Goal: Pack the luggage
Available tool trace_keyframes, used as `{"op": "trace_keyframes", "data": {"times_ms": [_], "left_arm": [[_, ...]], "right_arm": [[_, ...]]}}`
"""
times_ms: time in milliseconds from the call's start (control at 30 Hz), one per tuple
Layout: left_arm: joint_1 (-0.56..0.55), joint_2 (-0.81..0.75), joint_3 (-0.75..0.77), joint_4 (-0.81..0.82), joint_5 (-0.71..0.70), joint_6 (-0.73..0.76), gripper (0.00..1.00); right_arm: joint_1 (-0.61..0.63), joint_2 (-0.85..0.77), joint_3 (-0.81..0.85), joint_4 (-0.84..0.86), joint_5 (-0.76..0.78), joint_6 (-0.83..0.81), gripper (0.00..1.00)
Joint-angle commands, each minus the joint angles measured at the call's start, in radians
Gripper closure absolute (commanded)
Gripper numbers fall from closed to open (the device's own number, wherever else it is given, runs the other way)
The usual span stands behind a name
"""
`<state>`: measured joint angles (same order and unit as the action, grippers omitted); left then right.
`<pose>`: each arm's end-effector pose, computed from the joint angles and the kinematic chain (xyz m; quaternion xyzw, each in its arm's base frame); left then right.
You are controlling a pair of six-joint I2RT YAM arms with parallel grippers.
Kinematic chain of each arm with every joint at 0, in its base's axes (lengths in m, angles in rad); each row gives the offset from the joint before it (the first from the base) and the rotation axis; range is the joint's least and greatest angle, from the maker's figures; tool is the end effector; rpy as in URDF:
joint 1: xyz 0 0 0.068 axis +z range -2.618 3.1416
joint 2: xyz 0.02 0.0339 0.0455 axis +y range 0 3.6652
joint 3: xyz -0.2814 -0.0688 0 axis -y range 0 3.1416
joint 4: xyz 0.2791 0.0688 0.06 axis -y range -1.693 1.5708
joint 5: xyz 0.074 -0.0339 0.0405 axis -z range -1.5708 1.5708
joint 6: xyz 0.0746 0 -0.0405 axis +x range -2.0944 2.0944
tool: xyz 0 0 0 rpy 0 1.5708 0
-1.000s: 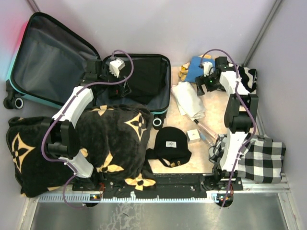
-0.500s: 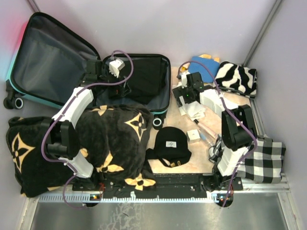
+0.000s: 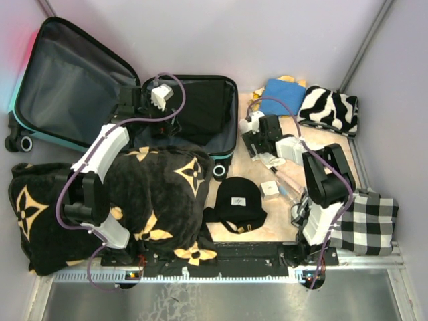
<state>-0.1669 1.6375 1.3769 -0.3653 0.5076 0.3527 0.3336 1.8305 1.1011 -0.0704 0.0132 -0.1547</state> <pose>0.4246 -0.1083 0.2988 0.3318 0.8037 -0.1818 0.4593 0.4197 0.1444 0.1376 -0.2216 0.8997 0.0275 0.3751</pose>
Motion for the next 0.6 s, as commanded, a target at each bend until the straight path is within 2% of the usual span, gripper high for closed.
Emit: {"op": "trace_keyframes", "data": {"times_ms": [0, 167, 233, 267, 400, 567], "left_arm": [[0.004, -0.046, -0.017, -0.004, -0.022, 0.017, 0.00], [0.004, -0.045, -0.026, -0.001, -0.016, 0.017, 0.00], [0.004, -0.037, -0.024, 0.000, -0.010, 0.017, 0.00], [0.004, -0.033, -0.021, 0.002, -0.009, 0.015, 0.00], [0.003, -0.012, 0.003, -0.001, 0.000, 0.011, 0.00], [0.004, -0.004, 0.023, -0.009, 0.002, 0.011, 0.00]], "right_arm": [[-0.095, -0.022, -0.045, 0.025, -0.082, -0.097, 0.24], [-0.226, -0.065, -0.039, -0.055, -0.215, -0.260, 0.24], [-0.245, -0.067, -0.007, -0.103, -0.253, -0.328, 0.22], [-0.247, -0.069, 0.006, -0.110, -0.256, -0.347, 0.17], [-0.248, -0.077, 0.062, -0.148, -0.280, -0.345, 0.04], [-0.232, -0.109, 0.006, -0.073, -0.262, -0.330, 0.01]]}}
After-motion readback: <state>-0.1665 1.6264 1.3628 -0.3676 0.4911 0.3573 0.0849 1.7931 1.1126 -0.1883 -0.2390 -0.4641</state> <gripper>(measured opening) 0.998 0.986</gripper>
